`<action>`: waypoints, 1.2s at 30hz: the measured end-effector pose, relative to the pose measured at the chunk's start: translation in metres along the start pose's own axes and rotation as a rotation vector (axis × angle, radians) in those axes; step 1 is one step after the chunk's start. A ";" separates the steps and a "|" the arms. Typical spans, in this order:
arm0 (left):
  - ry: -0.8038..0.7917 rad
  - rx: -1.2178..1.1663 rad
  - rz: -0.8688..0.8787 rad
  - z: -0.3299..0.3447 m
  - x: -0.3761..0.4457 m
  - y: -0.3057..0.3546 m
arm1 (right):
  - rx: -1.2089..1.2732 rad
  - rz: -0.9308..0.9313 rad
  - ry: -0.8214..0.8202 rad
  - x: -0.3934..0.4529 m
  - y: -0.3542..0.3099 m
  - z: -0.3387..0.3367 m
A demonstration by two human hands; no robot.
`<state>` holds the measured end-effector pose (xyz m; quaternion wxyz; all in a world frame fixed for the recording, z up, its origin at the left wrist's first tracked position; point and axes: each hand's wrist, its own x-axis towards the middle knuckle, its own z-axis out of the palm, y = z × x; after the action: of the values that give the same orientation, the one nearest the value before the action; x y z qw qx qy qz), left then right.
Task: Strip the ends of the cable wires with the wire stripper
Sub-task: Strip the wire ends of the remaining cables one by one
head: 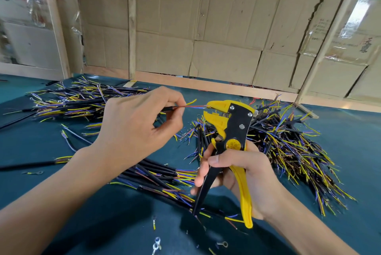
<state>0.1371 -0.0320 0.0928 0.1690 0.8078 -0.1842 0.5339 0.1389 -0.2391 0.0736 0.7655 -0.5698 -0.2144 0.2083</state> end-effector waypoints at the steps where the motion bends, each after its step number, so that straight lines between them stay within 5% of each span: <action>1: -0.001 0.004 0.015 0.000 0.000 -0.001 | -0.004 0.000 -0.004 0.000 0.001 0.000; 28: 0.037 0.152 0.275 -0.004 0.006 -0.003 | 0.019 0.036 -0.031 -0.001 0.006 0.004; 36: 0.027 0.090 0.227 -0.001 0.001 0.001 | 0.027 0.043 -0.040 -0.001 0.007 0.006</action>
<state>0.1366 -0.0322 0.0939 0.0737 0.7811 -0.2478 0.5683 0.1336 -0.2331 0.0682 0.7641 -0.5596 -0.2146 0.2389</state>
